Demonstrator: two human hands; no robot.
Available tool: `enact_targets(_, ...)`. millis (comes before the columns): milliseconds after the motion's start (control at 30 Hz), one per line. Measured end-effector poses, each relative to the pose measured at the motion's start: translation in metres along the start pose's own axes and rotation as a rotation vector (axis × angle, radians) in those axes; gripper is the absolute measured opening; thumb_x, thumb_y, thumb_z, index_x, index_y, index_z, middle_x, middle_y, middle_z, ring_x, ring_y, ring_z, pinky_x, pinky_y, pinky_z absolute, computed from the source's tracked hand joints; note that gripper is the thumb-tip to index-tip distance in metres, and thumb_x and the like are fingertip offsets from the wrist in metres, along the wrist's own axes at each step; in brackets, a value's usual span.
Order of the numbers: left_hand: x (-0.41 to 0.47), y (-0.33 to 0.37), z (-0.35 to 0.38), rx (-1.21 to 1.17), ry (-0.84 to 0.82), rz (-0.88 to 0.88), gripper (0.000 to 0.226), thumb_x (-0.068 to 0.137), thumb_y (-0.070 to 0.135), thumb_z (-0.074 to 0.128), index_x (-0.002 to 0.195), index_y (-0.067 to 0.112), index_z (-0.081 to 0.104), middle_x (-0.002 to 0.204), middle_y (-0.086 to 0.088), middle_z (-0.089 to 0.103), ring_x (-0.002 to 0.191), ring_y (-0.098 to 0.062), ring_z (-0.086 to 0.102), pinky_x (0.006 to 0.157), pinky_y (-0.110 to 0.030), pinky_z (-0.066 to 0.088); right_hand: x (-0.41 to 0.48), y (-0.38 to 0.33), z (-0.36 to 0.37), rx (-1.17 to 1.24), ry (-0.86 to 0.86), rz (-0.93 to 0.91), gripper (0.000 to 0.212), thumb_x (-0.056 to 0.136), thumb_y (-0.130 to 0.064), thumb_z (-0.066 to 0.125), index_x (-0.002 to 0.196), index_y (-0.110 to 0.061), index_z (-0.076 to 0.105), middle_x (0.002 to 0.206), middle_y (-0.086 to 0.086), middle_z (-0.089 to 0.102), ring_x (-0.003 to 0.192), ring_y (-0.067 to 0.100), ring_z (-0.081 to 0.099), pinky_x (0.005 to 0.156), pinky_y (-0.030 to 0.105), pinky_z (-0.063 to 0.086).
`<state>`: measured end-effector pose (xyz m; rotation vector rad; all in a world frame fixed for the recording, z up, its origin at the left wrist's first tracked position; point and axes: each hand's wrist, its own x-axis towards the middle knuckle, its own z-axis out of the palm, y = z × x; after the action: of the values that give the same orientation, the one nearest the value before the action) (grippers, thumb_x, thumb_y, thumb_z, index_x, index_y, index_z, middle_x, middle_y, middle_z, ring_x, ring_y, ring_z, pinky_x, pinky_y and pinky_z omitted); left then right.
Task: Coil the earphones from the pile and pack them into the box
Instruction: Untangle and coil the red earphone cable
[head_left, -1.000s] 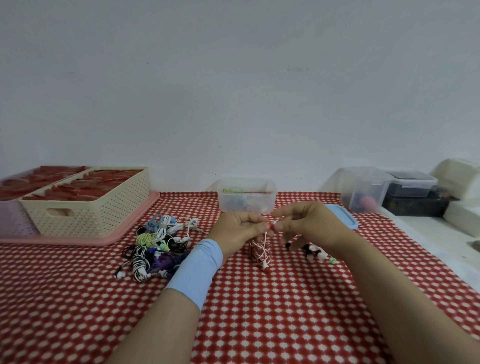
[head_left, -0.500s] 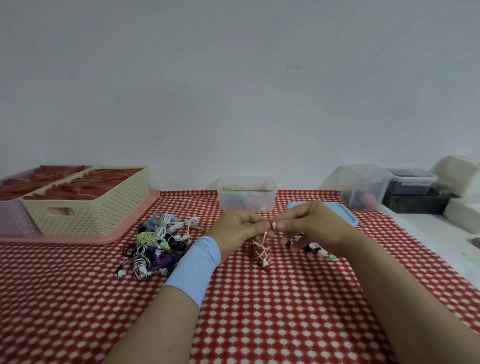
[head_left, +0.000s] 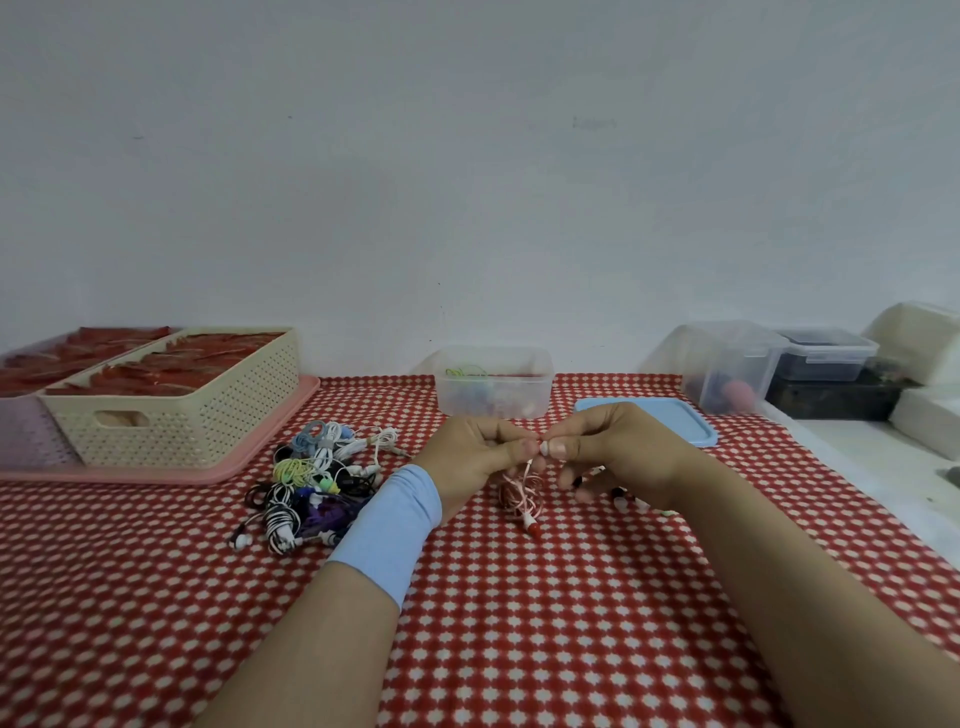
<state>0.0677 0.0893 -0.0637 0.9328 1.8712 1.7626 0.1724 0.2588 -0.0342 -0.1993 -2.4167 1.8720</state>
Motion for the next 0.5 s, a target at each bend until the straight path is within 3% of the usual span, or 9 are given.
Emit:
enact_targets(100,0.0007,-0.0010,0.0016,-0.045,0.010,-0.010,0.006,0.087,0.004,0.069,0.091,0.003,0.074,0.076,-0.005,0.074,0.070,-0.013,0.067,0.070,-0.024,0.055,0.0004,0.0003,0.0020,0.025,0.012,-0.009,0.009,0.091,-0.009,0.069,0.096,-0.006,0.077,0.080,0.007,0.075,0.065,0.015,0.068,0.059,0.032,0.058)
enact_targets(267,0.0028,-0.0024,0.0020,-0.059,0.099,-0.029,0.006,0.087,0.013,0.072,0.091,0.011,0.076,0.083,-0.006,0.076,0.071,-0.012,0.064,0.077,-0.031,0.054,-0.0006,-0.0029,0.0062,0.026,0.074,-0.088,0.011,0.092,-0.012,0.070,0.099,-0.009,0.078,0.091,0.012,0.077,0.071,0.019,0.070,0.061,0.034,0.059)
enact_targets(367,0.0028,-0.0004,0.0014,0.009,0.114,-0.026,0.006,0.085,0.012,0.074,0.091,0.010,0.075,0.079,-0.003,0.076,0.064,-0.008,0.064,0.072,-0.026,0.053,-0.0007,-0.0032,0.0055,-0.040,0.087,-0.098,0.013,0.090,-0.013,0.072,0.101,-0.012,0.080,0.091,0.010,0.078,0.071,0.018,0.072,0.059,0.032,0.058)
enact_targets(500,0.0013,0.0037,0.0035,0.075,0.099,-0.005,0.009,0.086,0.012,0.073,0.096,0.011,0.073,0.085,-0.005,0.077,0.068,-0.010,0.066,0.074,-0.023,0.057,0.0010,-0.0037,-0.0007,-0.107,0.190,-0.108,0.007,0.087,-0.014,0.077,0.092,-0.015,0.080,0.082,0.007,0.078,0.068,0.018,0.072,0.057,0.031,0.059)
